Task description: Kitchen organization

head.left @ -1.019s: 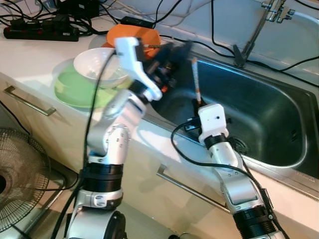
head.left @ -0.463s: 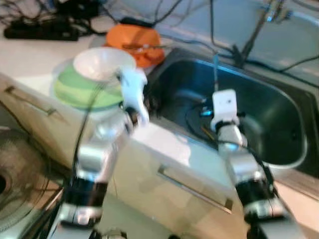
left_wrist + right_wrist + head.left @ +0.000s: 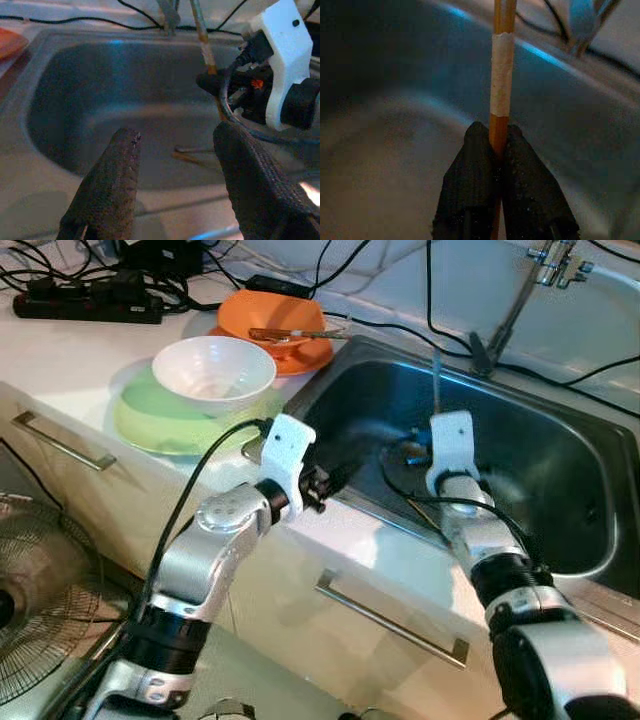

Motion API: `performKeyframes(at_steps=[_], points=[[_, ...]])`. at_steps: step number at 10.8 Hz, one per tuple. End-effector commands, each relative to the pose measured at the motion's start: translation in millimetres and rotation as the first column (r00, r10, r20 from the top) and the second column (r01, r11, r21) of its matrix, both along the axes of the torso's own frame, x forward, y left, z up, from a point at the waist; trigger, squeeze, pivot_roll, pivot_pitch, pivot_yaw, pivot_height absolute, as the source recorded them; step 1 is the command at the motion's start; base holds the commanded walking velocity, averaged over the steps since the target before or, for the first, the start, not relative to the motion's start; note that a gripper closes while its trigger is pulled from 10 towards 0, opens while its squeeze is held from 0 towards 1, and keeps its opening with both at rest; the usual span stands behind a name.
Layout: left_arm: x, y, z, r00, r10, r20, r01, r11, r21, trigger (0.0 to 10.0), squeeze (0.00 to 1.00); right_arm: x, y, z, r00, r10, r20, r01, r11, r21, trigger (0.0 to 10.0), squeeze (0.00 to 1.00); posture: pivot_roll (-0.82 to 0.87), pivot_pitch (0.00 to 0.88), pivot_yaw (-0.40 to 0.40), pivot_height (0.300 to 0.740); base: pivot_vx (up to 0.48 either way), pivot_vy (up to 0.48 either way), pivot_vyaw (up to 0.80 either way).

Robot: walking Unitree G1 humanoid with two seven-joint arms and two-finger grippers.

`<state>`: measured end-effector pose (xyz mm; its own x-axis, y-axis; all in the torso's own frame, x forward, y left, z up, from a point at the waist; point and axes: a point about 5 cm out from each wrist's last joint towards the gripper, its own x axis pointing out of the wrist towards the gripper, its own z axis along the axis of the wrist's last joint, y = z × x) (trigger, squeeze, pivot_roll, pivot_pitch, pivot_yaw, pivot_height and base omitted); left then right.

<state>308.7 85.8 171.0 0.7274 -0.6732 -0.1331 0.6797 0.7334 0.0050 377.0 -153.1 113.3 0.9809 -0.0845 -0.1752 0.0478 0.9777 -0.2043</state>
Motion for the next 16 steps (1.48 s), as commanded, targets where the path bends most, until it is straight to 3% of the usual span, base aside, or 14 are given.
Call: performKeyframes(at_steps=[1, 3, 4, 5, 9, 10, 12, 13, 15, 16], points=[[-5.0, -5.4, 0, 0.999, -0.036, -0.005, 0.036, 0.999, 0.018, 10.0, 0.00, 2.6, -8.1, 3, 1.000, -0.027, -0.002, 0.027, 0.999, 0.021, 10.0, 0.00, -0.03, 0.027, -0.121, 0.740, 0.000, 0.000, 0.00], [-8.6, -4.8, -5, 0.998, -0.052, -0.032, 0.053, 0.998, 0.043, 10.0, 0.00, 1.8, -16.0, -6, 0.995, -0.070, -0.069, 0.077, 0.993, 0.092, 10.0, 0.00, -0.03, 0.029, -0.122, 0.740, 0.000, 0.000, 0.00], [-10.7, -6.8, -6, 0.997, -0.071, -0.042, 0.073, 0.996, 0.049, 10.0, 0.00, 0.5, -18.3, -10, 0.994, -0.072, -0.085, 0.078, 0.994, 0.074, 10.0, 0.00, -0.03, 0.031, -0.120, 0.740, 0.000, 0.000, 0.00], [-11.1, -7.3, -6, 0.996, -0.075, -0.046, 0.077, 0.996, 0.053, 10.0, 0.00, 0.2, -18.3, -11, 0.993, -0.072, -0.090, 0.079, 0.994, 0.080, 10.0, 1.00, -0.03, 0.031, -0.118, 0.740, 0.000, 0.000, 0.00], [-12.7, -7.9, -8, 0.995, -0.080, -0.061, 0.084, 0.995, 0.059, 10.0, 0.00, 0.7, -19.0, -10, 0.994, -0.079, -0.079, 0.085, 0.993, 0.085, 10.0, 1.00, -0.03, 0.040, -0.113, 0.740, 0.000, 0.000, 0.00], [-13.2, -8.6, -8, 0.995, -0.081, -0.063, 0.085, 0.995, 0.059, 10.0, 0.00, 2.8, -18.8, -5, 0.996, -0.074, -0.053, 0.078, 0.993, 0.086, 10.0, 0.00, -0.03, 0.040, -0.111, 0.740, 0.000, 0.000, 0.00], [-11.3, -9.1, -7, 0.997, -0.068, -0.039, 0.070, 0.995, 0.066, 10.0, 0.00, 8.6, -16.0, 13, 0.997, -0.047, 0.056, 0.043, 0.996, 0.083, 10.0, 0.00, -0.04, 0.046, -0.111, 0.740, 0.000, 0.000, 0.00], [-7.9, -8.3, -4, 0.999, -0.037, -0.005, 0.037, 0.998, 0.059, 10.0, 0.00, 13.8, -12.1, 35, 0.982, -0.029, 0.186, 0.012, 0.996, 0.093, 10.0, 0.00, -0.04, 0.050, -0.109, 0.740, 0.000, 0.000, 0.00], [-1.6, -7.1, 0, 0.999, 0.018, 0.048, -0.020, 0.999, 0.037, 10.0, 0.00, 10.2, -0.2, 77, 0.903, 0.049, 0.427, -0.083, 0.995, 0.062, 10.0, 0.00, -0.06, 0.060, -0.108, 0.740, 0.000, 0.000, 0.00], [-1.2, -7.4, 0, 0.998, 0.023, 0.057, -0.025, 0.999, 0.039, 10.0, 0.00, 5.3, 0.3, 84, 0.881, 0.054, 0.470, -0.097, 0.993, 0.067, 10.0, 0.00, -0.07, 0.066, -0.109, 0.740, 0.000, 0.000, 0.00]])
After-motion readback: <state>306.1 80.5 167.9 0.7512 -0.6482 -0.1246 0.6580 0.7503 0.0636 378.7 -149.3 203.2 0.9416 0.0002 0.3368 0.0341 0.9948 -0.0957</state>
